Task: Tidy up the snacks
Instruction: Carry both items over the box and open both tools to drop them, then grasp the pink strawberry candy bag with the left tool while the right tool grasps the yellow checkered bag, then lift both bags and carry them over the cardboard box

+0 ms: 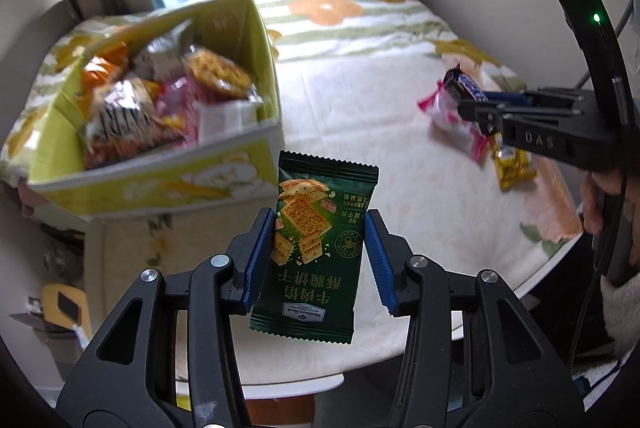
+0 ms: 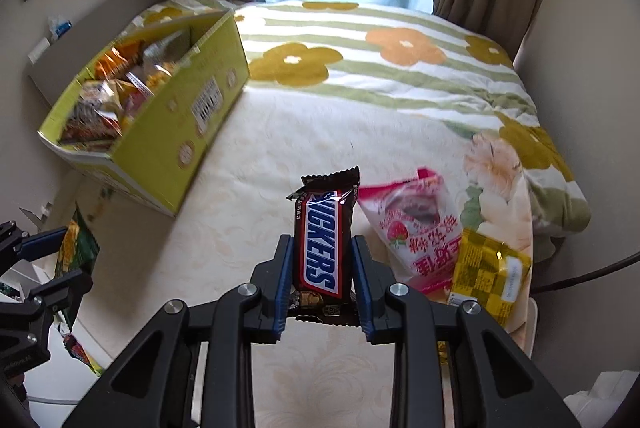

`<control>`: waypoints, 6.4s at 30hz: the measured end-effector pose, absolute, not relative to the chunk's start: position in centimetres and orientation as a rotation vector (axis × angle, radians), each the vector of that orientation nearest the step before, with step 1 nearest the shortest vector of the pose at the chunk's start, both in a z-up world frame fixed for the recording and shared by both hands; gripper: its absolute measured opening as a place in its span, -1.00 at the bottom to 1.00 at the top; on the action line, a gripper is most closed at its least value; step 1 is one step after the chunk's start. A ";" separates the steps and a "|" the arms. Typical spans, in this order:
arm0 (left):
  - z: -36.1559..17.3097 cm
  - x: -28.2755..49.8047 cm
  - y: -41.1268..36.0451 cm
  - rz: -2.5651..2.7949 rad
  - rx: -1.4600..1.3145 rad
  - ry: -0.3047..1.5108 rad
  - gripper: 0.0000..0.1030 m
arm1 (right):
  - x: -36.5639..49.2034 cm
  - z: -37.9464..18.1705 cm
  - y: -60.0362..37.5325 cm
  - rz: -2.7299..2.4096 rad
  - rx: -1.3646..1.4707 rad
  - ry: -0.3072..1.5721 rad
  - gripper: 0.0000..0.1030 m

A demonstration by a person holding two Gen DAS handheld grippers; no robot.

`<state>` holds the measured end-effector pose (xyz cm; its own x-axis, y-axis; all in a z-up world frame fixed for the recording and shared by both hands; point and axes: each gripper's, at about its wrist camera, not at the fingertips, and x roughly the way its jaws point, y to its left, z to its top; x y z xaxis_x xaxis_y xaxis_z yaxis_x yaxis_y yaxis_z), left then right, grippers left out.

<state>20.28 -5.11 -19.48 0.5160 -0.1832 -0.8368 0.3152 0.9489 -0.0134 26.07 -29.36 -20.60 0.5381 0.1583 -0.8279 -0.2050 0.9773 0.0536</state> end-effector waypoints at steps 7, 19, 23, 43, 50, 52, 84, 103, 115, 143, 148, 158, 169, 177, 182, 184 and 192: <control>-14.3 23.2 -2.5 -0.253 0.097 0.893 -0.19 | 27.7 -15.7 -26.7 0.270 -0.052 0.892 -0.50; -9.6 34.0 7.3 -0.203 0.001 0.835 -0.19 | 33.9 -11.7 -18.0 0.366 -0.023 0.838 -0.50; -9.8 38.2 9.9 -0.212 0.000 0.860 -0.19 | 36.3 -12.1 -14.8 0.389 -0.019 0.858 -0.50; -15.1 45.6 13.2 -0.222 0.069 0.976 0.99 | 39.2 -18.2 -9.6 0.391 -0.002 1.050 -0.50; -15.2 42.9 14.9 -0.152 0.009 0.999 0.99 | 38.8 -18.6 -9.0 0.450 0.024 1.079 -0.50; -15.1 42.4 14.9 -0.142 0.004 1.002 0.99 | 38.8 -18.3 -8.5 0.469 0.030 1.069 -0.50; -10.5 36.1 12.1 -0.253 0.022 0.910 0.99 | 31.4 -14.0 -13.6 0.294 0.067 0.922 1.00; -12.6 34.0 -10.9 -0.563 0.107 0.993 0.99 | 24.0 -16.4 -34.4 -0.018 0.205 0.971 1.00; -19.4 34.5 -21.2 -0.626 0.155 1.126 0.99 | 23.1 -22.5 -42.0 -0.074 0.304 1.047 0.99; -29.6 36.4 -27.8 -0.835 0.414 1.219 0.99 | 26.3 -30.5 -42.5 -0.227 0.272 1.128 0.00; -30.1 36.2 -29.1 -0.865 0.461 1.215 0.99 | 26.0 -30.0 -43.2 -0.228 0.300 1.116 -0.06; -31.1 35.7 -31.1 -0.924 0.503 1.231 0.99 | 24.5 -28.5 -42.9 -0.256 0.238 1.097 -0.07; -33.2 34.3 -33.2 -0.913 0.643 1.231 1.00 | 23.5 -28.4 -43.7 -0.261 0.236 1.087 -0.07; -32.9 33.9 -33.2 -0.918 0.649 1.180 0.75 | 23.5 -28.7 -44.0 -0.254 0.255 1.086 -0.07; -32.0 34.8 -32.9 -0.929 0.611 1.178 0.14 | 23.3 -28.6 -44.0 -0.247 0.275 1.074 -0.07; -31.8 35.0 -32.7 -0.933 0.591 1.178 0.05 | 23.4 -28.6 -44.0 -0.244 0.279 1.072 -0.07; -30.8 35.7 -30.7 -0.932 0.468 1.198 -0.28 | 23.5 -28.0 -44.0 -0.226 0.274 1.048 -0.07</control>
